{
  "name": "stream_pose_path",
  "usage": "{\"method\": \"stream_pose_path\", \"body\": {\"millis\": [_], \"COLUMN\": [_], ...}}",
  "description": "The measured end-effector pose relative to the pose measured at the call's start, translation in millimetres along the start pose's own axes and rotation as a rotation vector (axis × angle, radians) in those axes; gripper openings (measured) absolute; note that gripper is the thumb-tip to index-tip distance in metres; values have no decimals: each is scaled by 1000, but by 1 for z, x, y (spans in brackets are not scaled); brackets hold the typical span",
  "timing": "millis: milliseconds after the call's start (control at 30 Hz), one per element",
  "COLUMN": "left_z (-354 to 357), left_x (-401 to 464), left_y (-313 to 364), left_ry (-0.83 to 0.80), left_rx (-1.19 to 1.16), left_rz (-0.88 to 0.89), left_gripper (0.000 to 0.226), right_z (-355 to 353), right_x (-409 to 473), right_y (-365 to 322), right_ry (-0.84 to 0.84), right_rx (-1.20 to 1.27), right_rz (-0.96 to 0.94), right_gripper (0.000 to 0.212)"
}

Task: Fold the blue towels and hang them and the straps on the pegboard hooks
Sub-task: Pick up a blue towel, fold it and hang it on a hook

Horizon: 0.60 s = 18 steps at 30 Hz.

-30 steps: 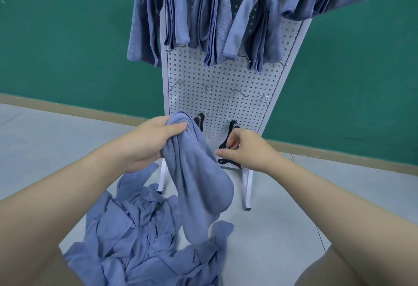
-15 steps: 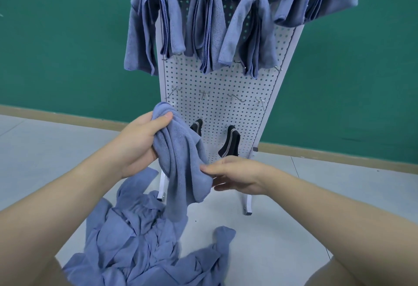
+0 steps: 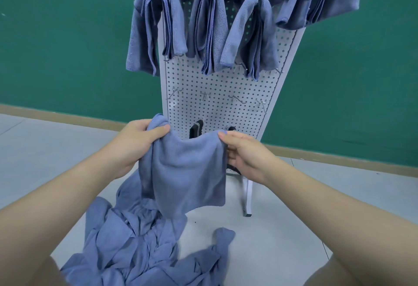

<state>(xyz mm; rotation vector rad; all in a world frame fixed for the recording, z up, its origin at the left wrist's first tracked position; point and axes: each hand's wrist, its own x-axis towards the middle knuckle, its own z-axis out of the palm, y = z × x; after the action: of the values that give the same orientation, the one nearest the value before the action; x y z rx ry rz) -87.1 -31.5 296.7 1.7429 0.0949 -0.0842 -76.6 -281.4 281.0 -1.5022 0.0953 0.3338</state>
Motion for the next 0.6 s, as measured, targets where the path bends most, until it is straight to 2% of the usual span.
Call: {"method": "stream_pose_path", "body": {"millis": [200, 333, 433, 600], "left_z": [-17, -19, -18, -17], "left_x": [6, 12, 15, 20], "left_y": [-6, -11, -10, -8], "left_ry": [121, 134, 145, 142], "left_rx": [-25, -147, -315, -546], "left_rz": [-102, -167, -235, -280], "left_gripper": [18, 31, 31, 45], "right_z": [-31, -50, -56, -58], "right_x": [4, -1, -6, -10], "right_y": [-19, -25, -29, -34], "right_ry": [261, 315, 349, 358], "right_rx": [101, 97, 101, 129], "right_rz": [-120, -150, -142, -144], "right_gripper": [17, 16, 14, 15]}}
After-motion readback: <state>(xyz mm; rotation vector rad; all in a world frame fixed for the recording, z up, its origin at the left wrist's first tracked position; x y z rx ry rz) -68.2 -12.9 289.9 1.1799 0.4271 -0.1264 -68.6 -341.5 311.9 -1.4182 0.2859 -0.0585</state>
